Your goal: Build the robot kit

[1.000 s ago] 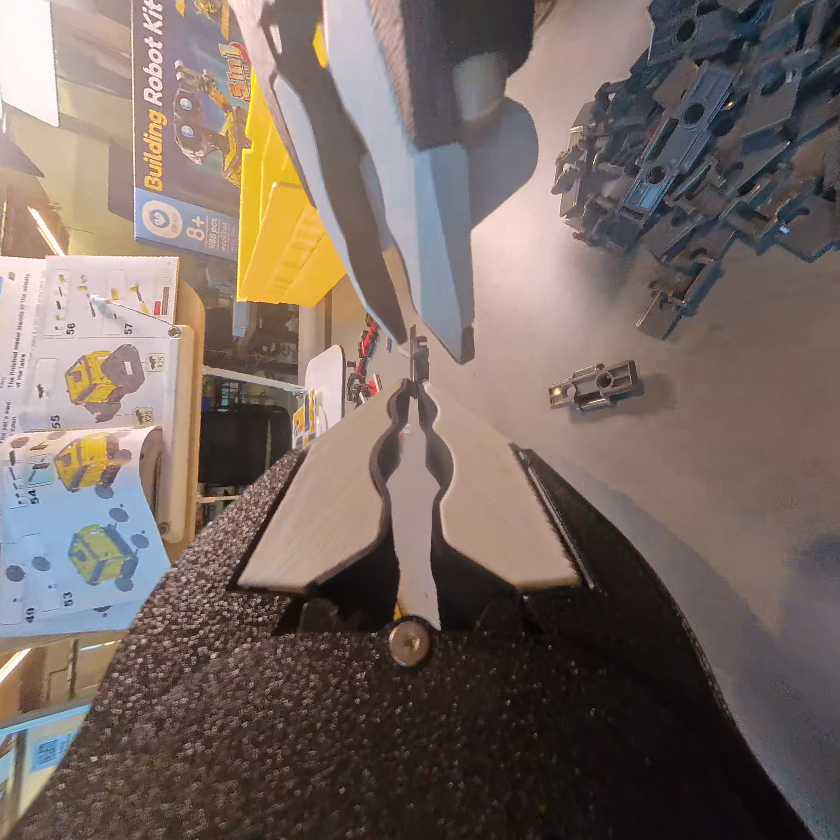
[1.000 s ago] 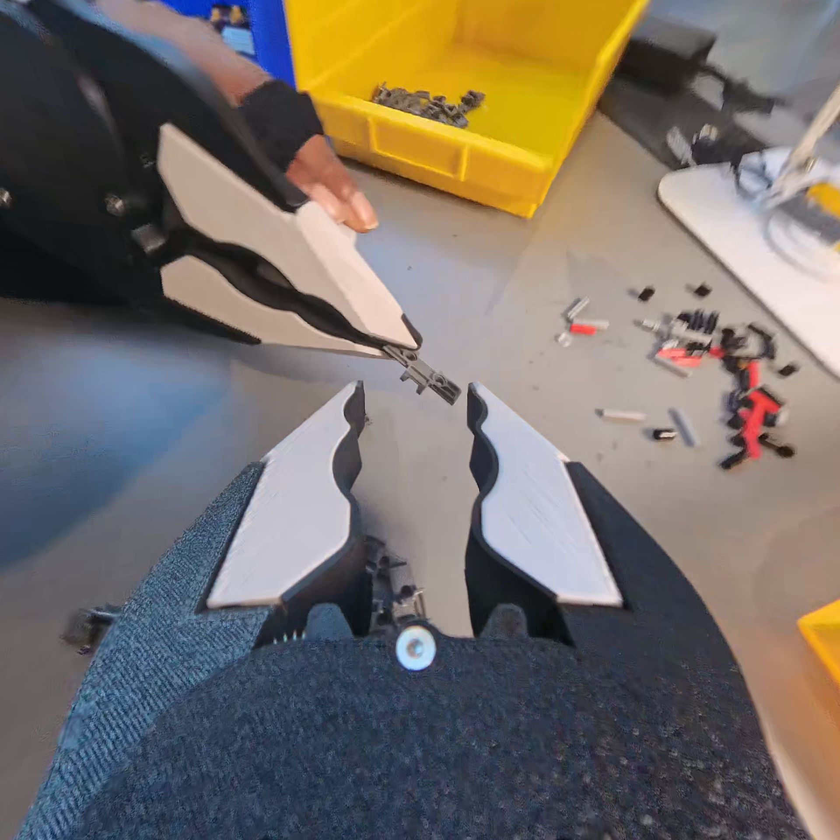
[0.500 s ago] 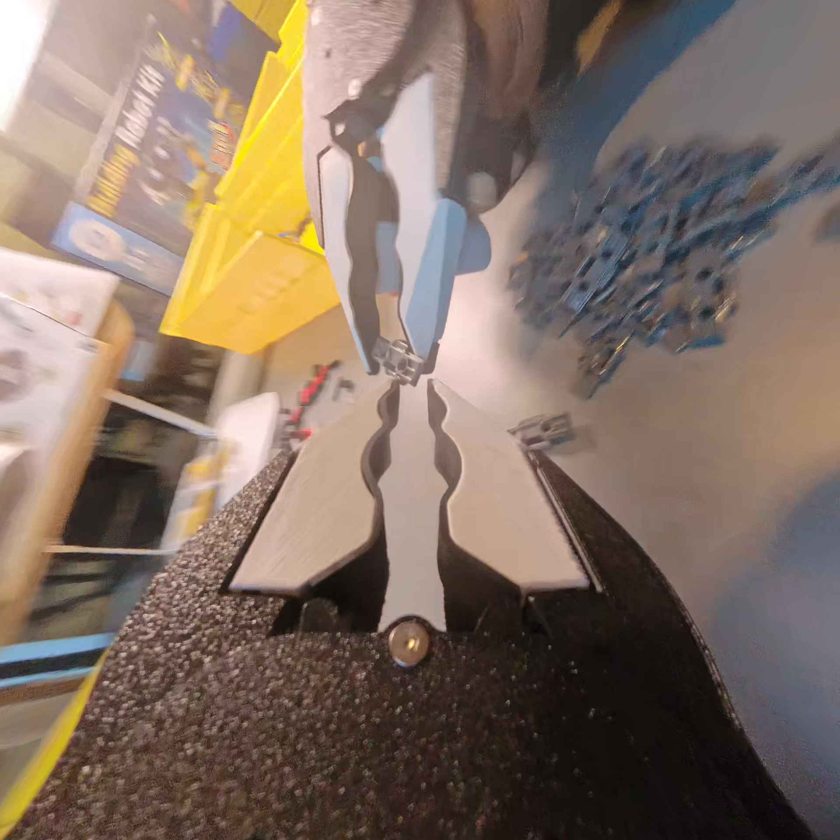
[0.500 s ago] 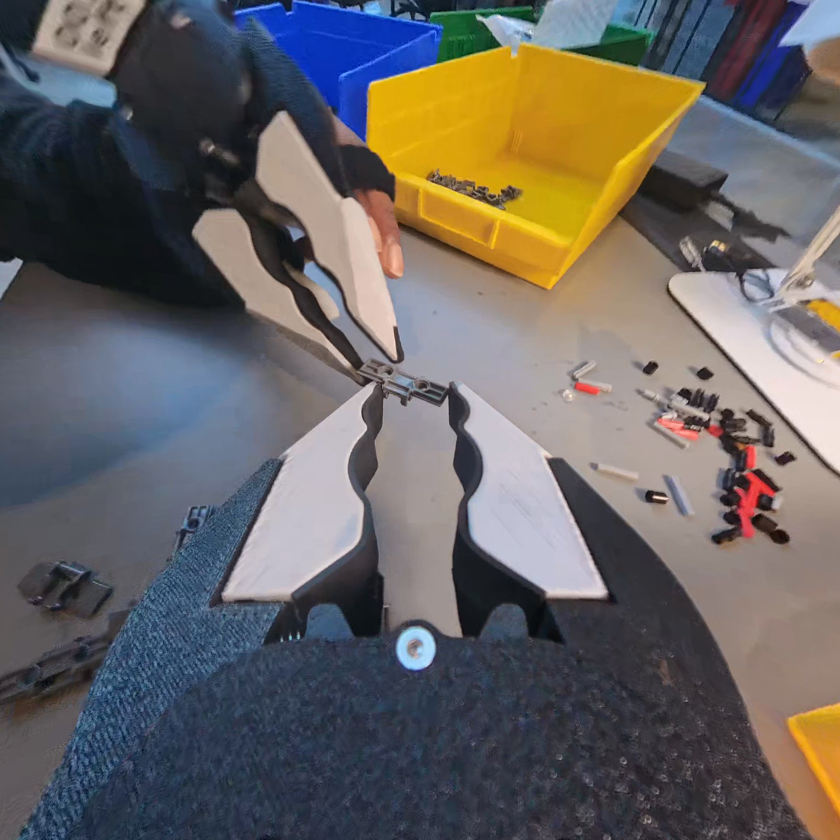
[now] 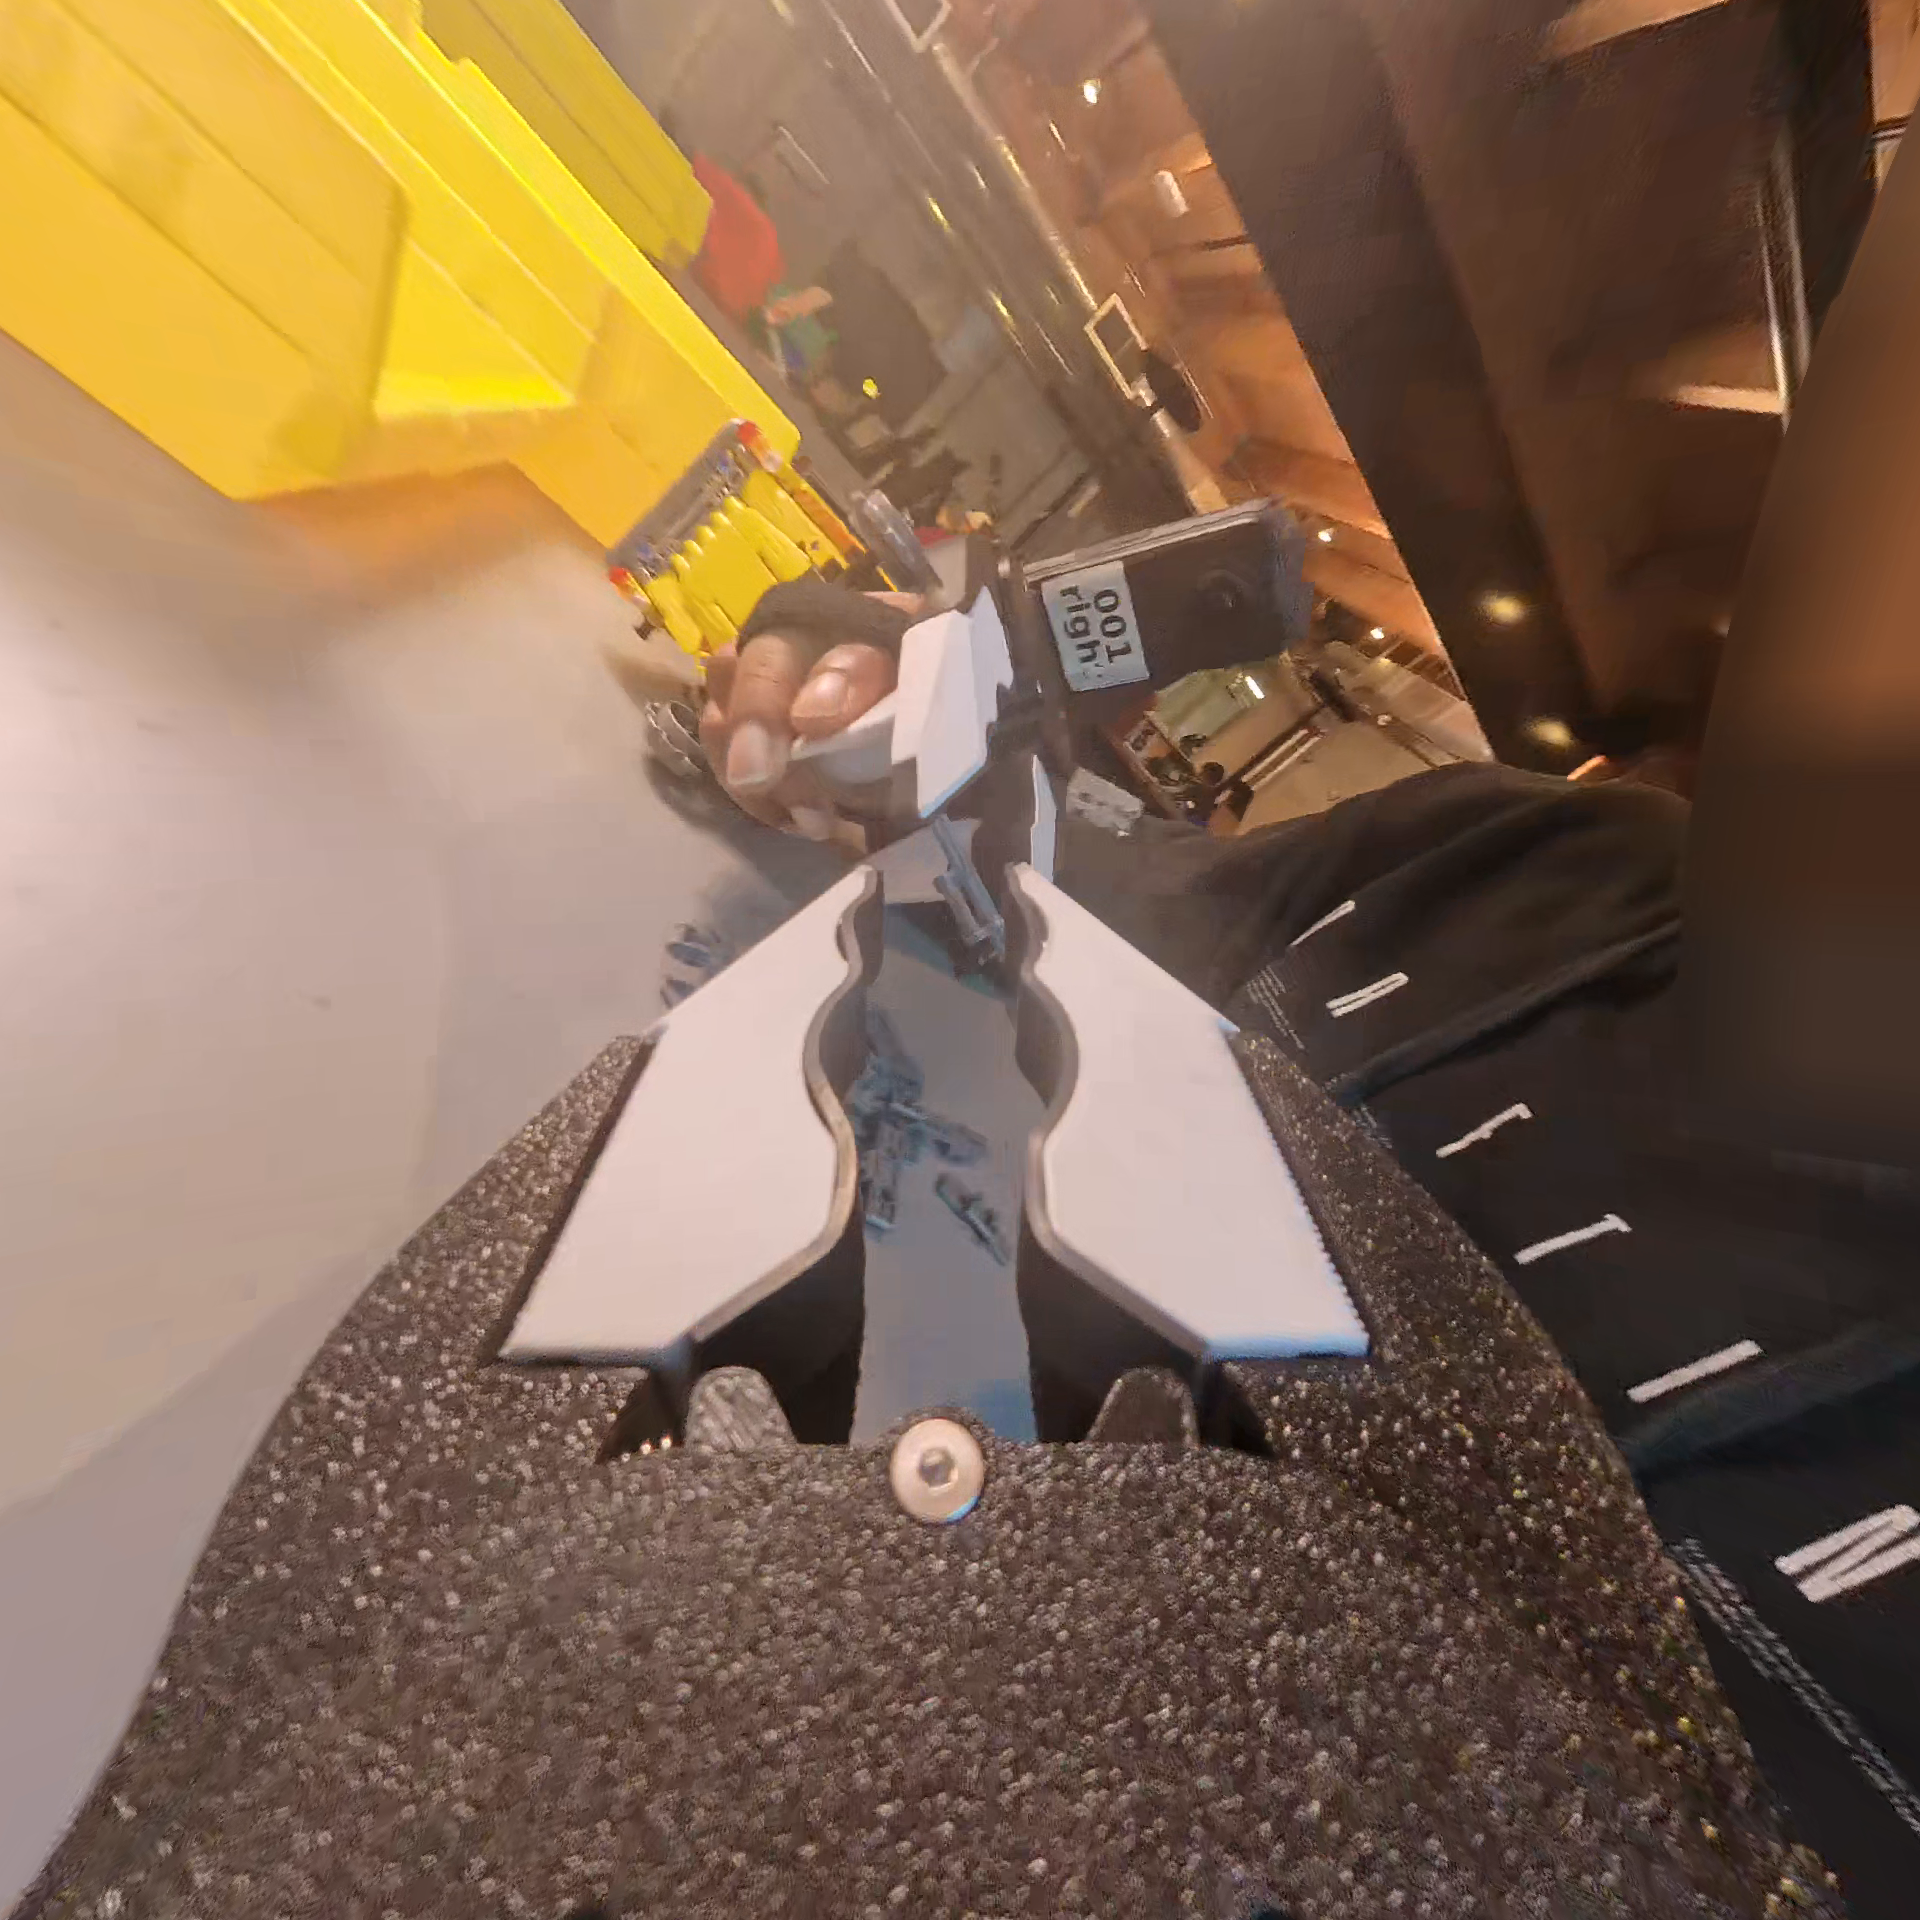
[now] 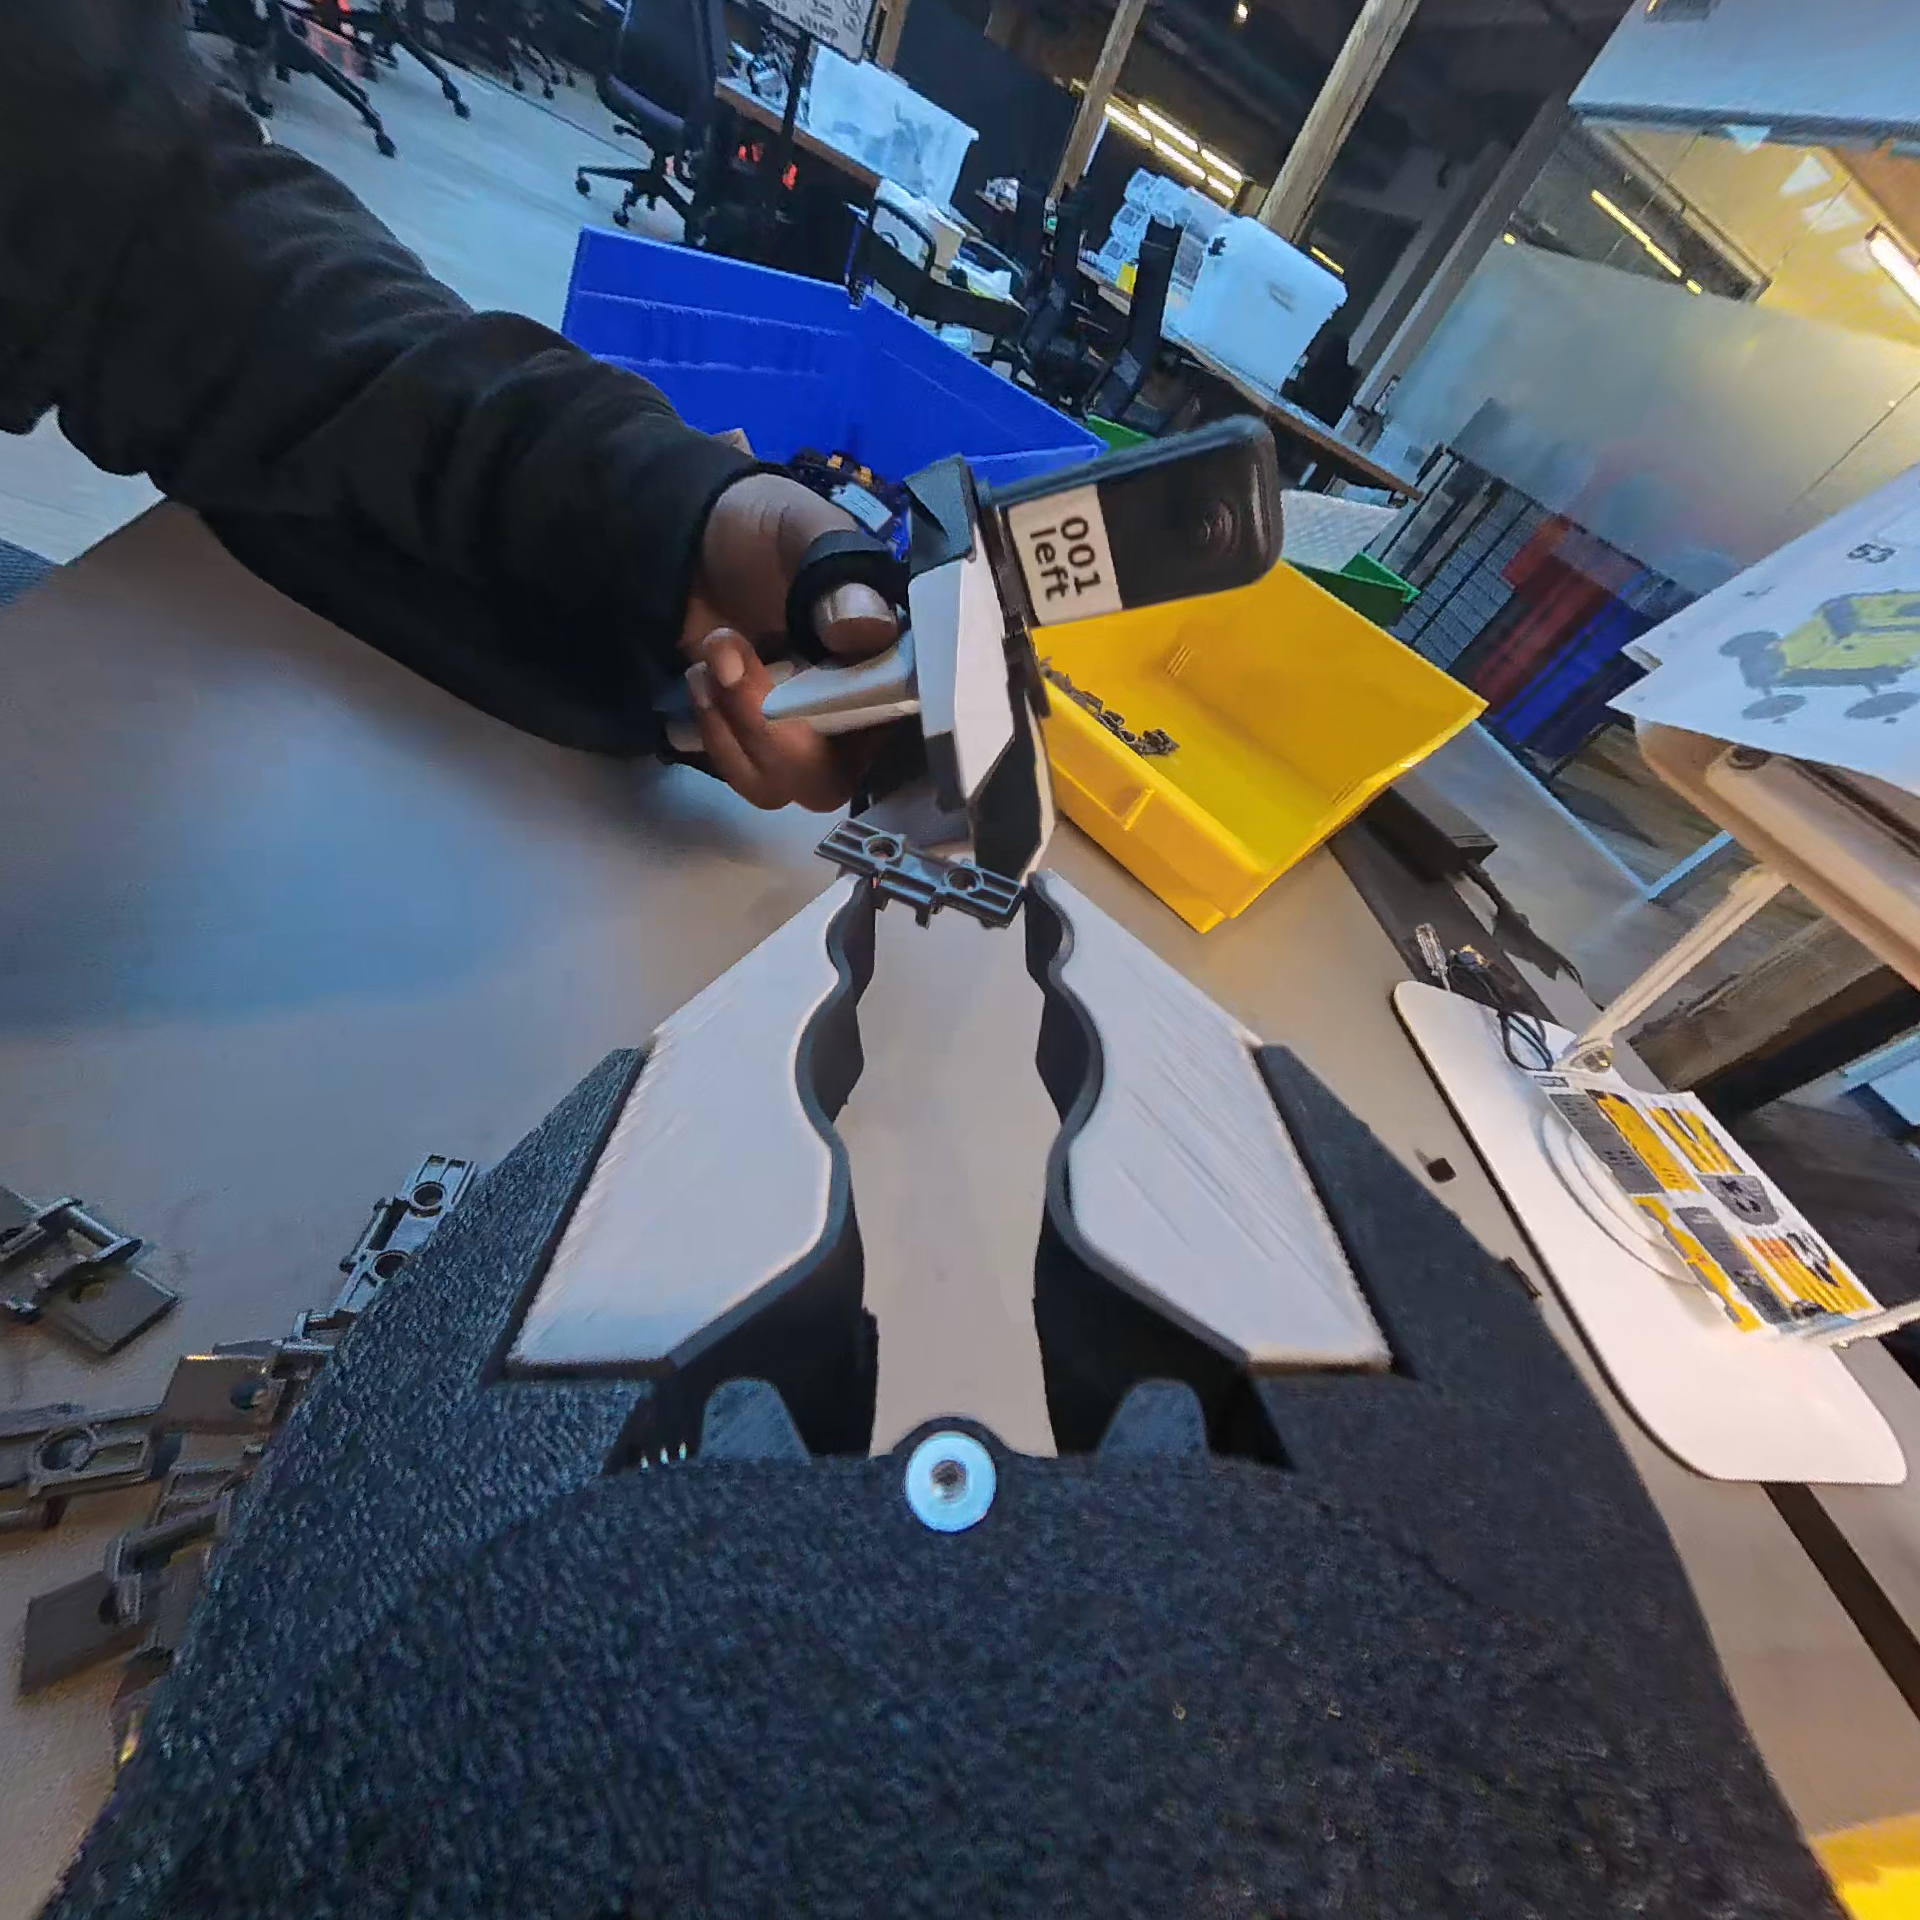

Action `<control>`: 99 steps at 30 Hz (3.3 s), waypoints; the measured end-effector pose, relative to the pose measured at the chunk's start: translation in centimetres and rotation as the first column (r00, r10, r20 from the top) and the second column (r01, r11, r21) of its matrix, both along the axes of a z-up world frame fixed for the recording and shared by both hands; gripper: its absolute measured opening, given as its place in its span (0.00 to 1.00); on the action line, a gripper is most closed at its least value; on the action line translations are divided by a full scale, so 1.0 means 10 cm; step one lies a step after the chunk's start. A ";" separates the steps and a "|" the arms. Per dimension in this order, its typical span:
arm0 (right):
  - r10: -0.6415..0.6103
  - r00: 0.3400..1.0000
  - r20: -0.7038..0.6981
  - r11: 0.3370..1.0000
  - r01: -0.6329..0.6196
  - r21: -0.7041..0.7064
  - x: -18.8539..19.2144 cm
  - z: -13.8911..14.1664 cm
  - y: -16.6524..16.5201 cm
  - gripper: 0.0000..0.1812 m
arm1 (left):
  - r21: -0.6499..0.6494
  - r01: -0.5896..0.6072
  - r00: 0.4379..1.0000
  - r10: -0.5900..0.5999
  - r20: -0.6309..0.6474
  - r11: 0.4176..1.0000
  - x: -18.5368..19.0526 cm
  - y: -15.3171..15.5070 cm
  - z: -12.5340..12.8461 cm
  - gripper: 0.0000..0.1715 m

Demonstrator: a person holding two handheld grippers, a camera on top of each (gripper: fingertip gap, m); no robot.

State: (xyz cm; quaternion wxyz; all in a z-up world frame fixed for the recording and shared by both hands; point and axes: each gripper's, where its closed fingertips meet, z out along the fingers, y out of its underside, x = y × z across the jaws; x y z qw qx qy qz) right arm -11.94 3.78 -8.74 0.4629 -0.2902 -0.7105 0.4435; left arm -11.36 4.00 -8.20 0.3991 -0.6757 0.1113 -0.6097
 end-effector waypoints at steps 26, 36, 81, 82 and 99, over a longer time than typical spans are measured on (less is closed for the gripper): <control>-0.204 0.969 0.137 0.979 0.203 0.019 -0.16 -0.22 0.24 0.20 | -0.059 -0.224 0.975 0.223 -0.009 0.973 -0.13 0.25 -0.15 0.03; -0.220 0.966 0.134 0.976 0.218 0.027 -0.21 -0.23 0.21 0.22 | -0.076 -0.247 0.969 0.246 -0.024 0.966 -0.11 0.28 -0.20 0.03; -0.069 0.845 0.530 0.997 0.046 0.057 0.00 -0.99 -0.03 0.22 | 0.223 0.215 0.491 0.093 -0.866 0.951 -0.01 -0.10 -1.02 0.21; -0.067 0.845 0.531 0.998 0.046 0.054 0.00 -0.99 -0.03 0.22 | 0.217 0.218 0.488 0.086 -0.868 0.952 -0.01 -0.10 -1.04 0.21; -0.069 0.806 0.588 0.996 0.084 0.002 0.05 -0.96 0.01 0.26 | 0.207 0.217 0.479 0.081 -0.874 0.954 0.01 -0.10 -1.10 0.21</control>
